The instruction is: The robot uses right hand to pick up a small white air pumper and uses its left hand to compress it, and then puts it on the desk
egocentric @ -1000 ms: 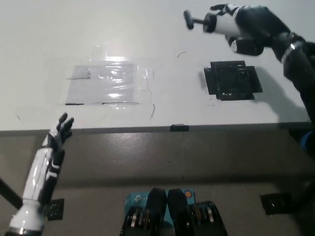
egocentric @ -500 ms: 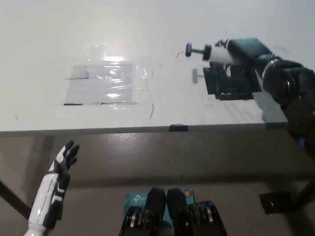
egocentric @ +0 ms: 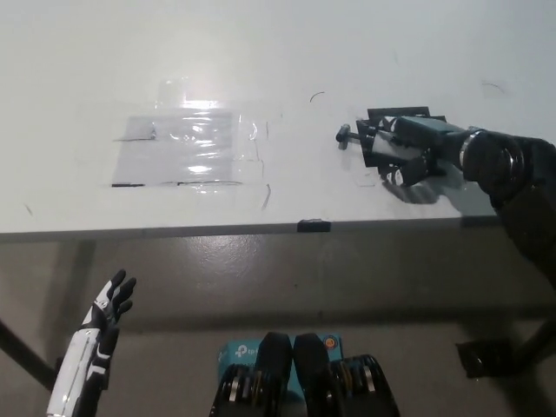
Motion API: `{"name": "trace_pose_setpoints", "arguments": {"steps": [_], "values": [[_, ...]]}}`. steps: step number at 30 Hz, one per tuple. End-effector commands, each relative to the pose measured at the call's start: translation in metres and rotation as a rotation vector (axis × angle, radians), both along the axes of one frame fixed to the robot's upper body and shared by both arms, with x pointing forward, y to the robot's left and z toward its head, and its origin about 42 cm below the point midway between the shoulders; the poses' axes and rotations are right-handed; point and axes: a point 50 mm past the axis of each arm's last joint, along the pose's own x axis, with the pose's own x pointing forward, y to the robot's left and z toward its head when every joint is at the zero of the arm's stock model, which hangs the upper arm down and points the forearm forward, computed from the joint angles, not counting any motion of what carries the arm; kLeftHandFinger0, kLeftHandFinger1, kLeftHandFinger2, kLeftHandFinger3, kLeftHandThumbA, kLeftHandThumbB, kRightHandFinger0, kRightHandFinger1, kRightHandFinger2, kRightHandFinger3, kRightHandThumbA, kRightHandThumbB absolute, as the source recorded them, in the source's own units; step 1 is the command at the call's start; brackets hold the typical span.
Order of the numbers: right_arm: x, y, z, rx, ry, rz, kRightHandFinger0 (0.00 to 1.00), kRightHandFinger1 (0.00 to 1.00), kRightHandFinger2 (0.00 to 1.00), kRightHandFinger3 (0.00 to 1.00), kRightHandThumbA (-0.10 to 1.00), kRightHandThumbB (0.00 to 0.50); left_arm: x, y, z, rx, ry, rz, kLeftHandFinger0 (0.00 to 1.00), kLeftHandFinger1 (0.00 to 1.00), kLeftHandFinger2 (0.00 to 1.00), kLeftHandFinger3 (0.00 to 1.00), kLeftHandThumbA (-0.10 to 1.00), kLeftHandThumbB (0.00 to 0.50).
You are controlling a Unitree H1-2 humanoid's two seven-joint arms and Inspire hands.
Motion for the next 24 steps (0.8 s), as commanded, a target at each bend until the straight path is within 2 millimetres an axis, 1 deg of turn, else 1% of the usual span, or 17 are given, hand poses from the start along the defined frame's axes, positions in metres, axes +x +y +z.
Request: {"name": "trace_pose_setpoints", "arguments": {"steps": [1,3,5,6,7,9,10,12,13,14,16,17,18,19,20,22,24], "values": [[0.001,0.008,0.045,0.079,-0.019,0.048,1.00,1.00,1.00,1.00,0.76,0.406,-0.001,-0.002,0.009,-0.009,-0.065,-0.007,1.00,1.00,1.00,1.00,1.00,0.156],[-0.002,0.006,0.060,0.141,-0.098,0.091,1.00,1.00,1.00,1.00,0.83,0.368,-0.001,-0.003,0.010,-0.005,-0.067,-0.011,1.00,1.00,1.00,1.00,1.00,0.147],[-0.006,0.005,0.072,0.168,-0.167,0.107,1.00,1.00,1.00,1.00,0.88,0.366,-0.002,-0.003,0.008,-0.004,-0.064,-0.011,1.00,1.00,1.00,1.00,1.00,0.145],[-0.011,0.005,0.085,0.224,-0.221,0.109,1.00,1.00,1.00,1.00,0.88,0.351,-0.003,-0.004,0.007,-0.008,-0.061,-0.012,1.00,1.00,1.00,1.00,1.00,0.142],[-0.016,0.003,0.103,0.235,-0.280,0.115,1.00,1.00,1.00,1.00,0.93,0.325,-0.003,-0.004,0.007,-0.010,-0.060,-0.012,1.00,1.00,1.00,1.00,1.00,0.142],[-0.024,-0.003,0.123,0.301,-0.379,0.120,1.00,1.00,1.00,1.00,0.93,0.321,-0.003,-0.006,0.005,-0.013,-0.061,-0.015,1.00,1.00,1.00,1.00,1.00,0.144],[-0.027,-0.004,0.135,0.350,-0.440,0.119,1.00,1.00,1.00,1.00,0.93,0.333,-0.002,-0.006,0.005,-0.015,-0.060,-0.013,1.00,1.00,1.00,1.00,1.00,0.146],[-0.031,-0.005,0.147,0.384,-0.500,0.116,1.00,1.00,1.00,1.00,0.93,0.336,-0.003,-0.005,0.003,-0.020,-0.053,-0.011,1.00,1.00,1.00,1.00,1.00,0.160],[-0.039,-0.006,0.162,0.398,-0.596,0.131,1.00,1.00,1.00,1.00,0.95,0.311,-0.004,-0.005,0.003,-0.023,-0.054,-0.010,1.00,1.00,1.00,1.00,1.00,0.162],[-0.045,-0.009,0.172,0.417,-0.636,0.134,1.00,1.00,1.00,1.00,0.97,0.306,-0.002,-0.006,0.003,-0.022,-0.061,-0.012,1.00,1.00,1.00,1.00,1.00,0.158],[-0.060,-0.014,0.187,0.506,-0.707,0.157,1.00,1.00,1.00,1.00,0.93,0.272,-0.003,-0.006,0.004,-0.017,-0.066,-0.008,1.00,1.00,1.00,1.00,1.00,0.148],[-0.066,-0.014,0.189,0.527,-0.721,0.161,1.00,1.00,1.00,1.00,0.94,0.283,-0.003,-0.006,0.004,-0.020,-0.066,-0.009,1.00,1.00,1.00,1.00,1.00,0.153],[-0.081,-0.015,0.190,0.570,-0.742,0.176,1.00,1.00,1.00,1.00,0.96,0.293,-0.004,-0.005,0.004,-0.024,-0.061,-0.009,1.00,1.00,1.00,1.00,1.00,0.152],[-0.099,-0.016,0.186,0.616,-0.753,0.207,1.00,1.00,1.00,1.00,0.99,0.282,-0.006,-0.004,0.004,-0.025,-0.057,-0.008,1.00,1.00,1.00,1.00,1.00,0.150],[-0.101,-0.016,0.186,0.619,-0.753,0.209,1.00,1.00,1.00,1.00,0.99,0.282,-0.006,-0.004,0.004,-0.025,-0.057,-0.008,1.00,1.00,1.00,1.00,1.00,0.149],[-0.143,-0.017,0.171,0.661,-0.801,0.230,1.00,1.00,1.00,1.00,1.00,0.299,-0.002,0.000,0.004,-0.026,-0.056,-0.010,1.00,1.00,1.00,1.00,1.00,0.147],[-0.183,-0.015,0.140,0.751,-0.848,0.260,1.00,1.00,1.00,1.00,1.00,0.260,0.001,0.001,0.003,-0.030,-0.051,-0.010,1.00,1.00,1.00,1.00,1.00,0.156]]}}
